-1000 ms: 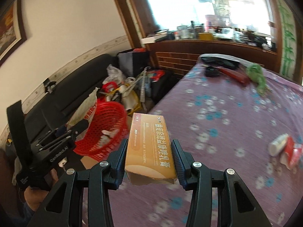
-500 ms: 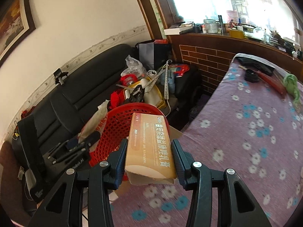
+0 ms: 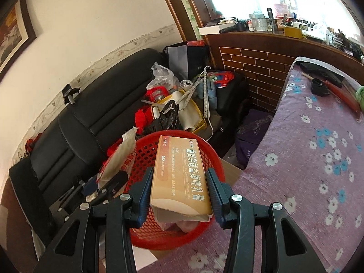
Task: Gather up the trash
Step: 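Hold both items over the red wastebasket and open both grippers, then move both grippers back over the bed toward the remaining items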
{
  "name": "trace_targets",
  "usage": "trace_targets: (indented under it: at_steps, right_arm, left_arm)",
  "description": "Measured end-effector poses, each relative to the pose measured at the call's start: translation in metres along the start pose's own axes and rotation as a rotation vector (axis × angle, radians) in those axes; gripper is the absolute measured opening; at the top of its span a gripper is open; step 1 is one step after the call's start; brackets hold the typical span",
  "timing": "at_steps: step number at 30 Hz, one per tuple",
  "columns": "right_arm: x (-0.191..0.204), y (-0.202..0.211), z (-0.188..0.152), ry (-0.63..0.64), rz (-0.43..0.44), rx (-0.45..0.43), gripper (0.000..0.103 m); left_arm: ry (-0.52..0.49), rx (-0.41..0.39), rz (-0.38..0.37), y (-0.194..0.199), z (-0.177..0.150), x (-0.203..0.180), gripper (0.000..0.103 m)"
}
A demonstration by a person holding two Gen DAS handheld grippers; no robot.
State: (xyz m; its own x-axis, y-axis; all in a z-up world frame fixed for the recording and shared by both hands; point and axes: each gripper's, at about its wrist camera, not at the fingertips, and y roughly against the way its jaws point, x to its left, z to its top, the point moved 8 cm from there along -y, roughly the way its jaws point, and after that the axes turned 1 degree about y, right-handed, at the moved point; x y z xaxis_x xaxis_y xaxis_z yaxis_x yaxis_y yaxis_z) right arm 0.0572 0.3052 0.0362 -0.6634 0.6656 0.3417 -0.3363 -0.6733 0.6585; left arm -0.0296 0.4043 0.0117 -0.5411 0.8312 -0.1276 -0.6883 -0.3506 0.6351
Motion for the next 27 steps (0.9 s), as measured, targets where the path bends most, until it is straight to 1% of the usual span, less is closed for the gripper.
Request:
trace_targets:
  at_steps: [2,5,6,11,13,15,18,27]
  right_arm:
    - [-0.001,-0.004,0.003,-0.011,0.001,0.000,0.050]
    - [-0.002,-0.011,0.007,-0.037,0.011,-0.005,0.051]
    - [-0.003,-0.011,0.008,-0.043,0.017,-0.005,0.052]
    - [-0.010,0.014,0.011,-0.057,0.020,-0.045,0.052]
    - [-0.015,0.027,0.008,-0.053,0.016,-0.050,0.052]
    - [-0.022,0.037,0.003,-0.053,-0.008,-0.051,0.054]
    - [-0.035,0.053,-0.010,-0.066,-0.022,-0.047,0.059]
    - [-0.089,0.100,-0.055,-0.144,-0.095,-0.038,0.059]
  left_arm:
    - [0.004,0.002,0.000,-0.004,0.001,0.000,0.046]
    - [0.024,0.016,-0.012,-0.007,-0.001,0.000,0.066]
    - [0.027,0.013,-0.009,-0.005,-0.001,0.001,0.067]
    - [0.019,-0.010,-0.002,0.009,-0.002,-0.003,0.068]
    - [0.009,-0.021,-0.005,0.018,-0.005,-0.010,0.072]
    - [-0.008,-0.032,-0.010,0.026,-0.007,-0.019,0.077]
    - [-0.060,-0.045,-0.014,0.036,-0.014,-0.040,0.078]
    - [-0.183,-0.052,-0.059,0.058,-0.038,-0.105,0.079]
